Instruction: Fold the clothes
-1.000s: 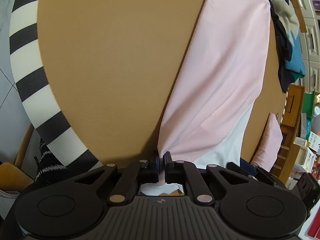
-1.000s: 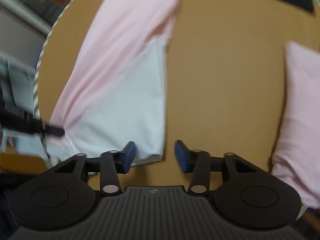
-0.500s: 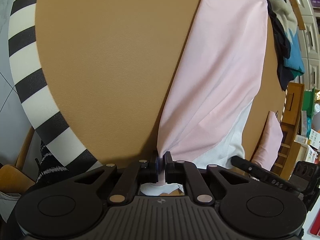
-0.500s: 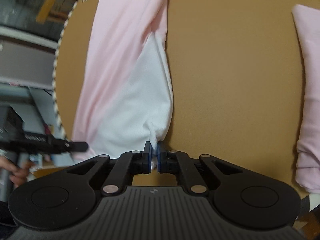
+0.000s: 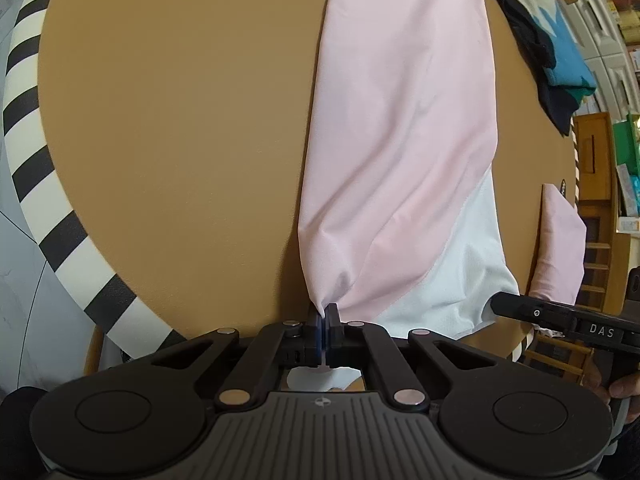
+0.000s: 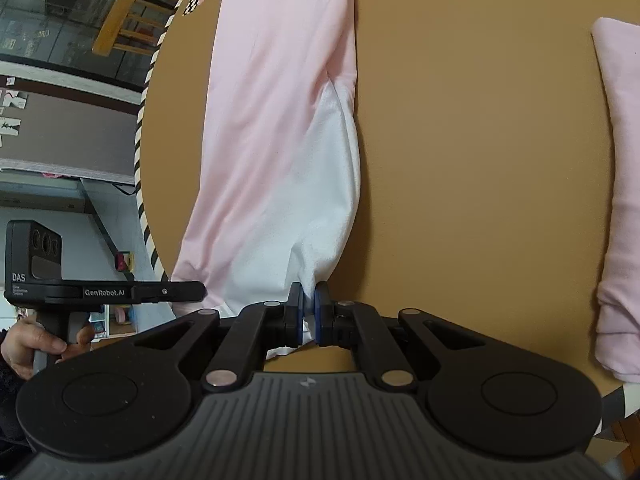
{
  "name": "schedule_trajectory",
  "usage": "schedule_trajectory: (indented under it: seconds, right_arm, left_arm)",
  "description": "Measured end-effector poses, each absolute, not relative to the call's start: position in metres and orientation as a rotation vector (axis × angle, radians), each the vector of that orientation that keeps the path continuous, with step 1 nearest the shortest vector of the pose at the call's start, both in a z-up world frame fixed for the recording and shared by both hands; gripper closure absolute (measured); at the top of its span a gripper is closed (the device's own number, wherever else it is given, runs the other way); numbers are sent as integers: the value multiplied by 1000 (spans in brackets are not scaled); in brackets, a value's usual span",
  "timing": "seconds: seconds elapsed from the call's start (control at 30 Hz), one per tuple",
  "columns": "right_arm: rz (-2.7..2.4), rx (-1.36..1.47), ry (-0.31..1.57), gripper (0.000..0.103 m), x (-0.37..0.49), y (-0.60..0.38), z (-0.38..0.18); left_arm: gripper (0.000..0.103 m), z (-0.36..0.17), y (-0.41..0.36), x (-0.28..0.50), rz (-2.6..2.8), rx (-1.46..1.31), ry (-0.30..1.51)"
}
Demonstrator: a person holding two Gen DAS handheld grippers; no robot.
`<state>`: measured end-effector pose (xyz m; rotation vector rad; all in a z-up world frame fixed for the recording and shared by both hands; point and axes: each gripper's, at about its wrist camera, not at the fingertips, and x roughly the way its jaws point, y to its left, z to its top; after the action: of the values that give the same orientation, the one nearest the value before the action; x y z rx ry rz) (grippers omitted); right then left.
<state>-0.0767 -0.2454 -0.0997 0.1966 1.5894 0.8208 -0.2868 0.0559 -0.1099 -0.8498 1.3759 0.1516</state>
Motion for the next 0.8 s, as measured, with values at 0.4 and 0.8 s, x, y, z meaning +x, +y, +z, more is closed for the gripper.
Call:
schedule_trajectory:
  seconds: [0.4, 0.8]
  right_arm:
    - [832, 217, 1589, 98, -71, -255, -89]
    - [878, 259, 1569, 98, -59, -256, -55]
  left_arm:
    - [102, -99, 59, -298, 115, -871, 1358]
    - [102, -56, 69, -298, 78, -839, 1313]
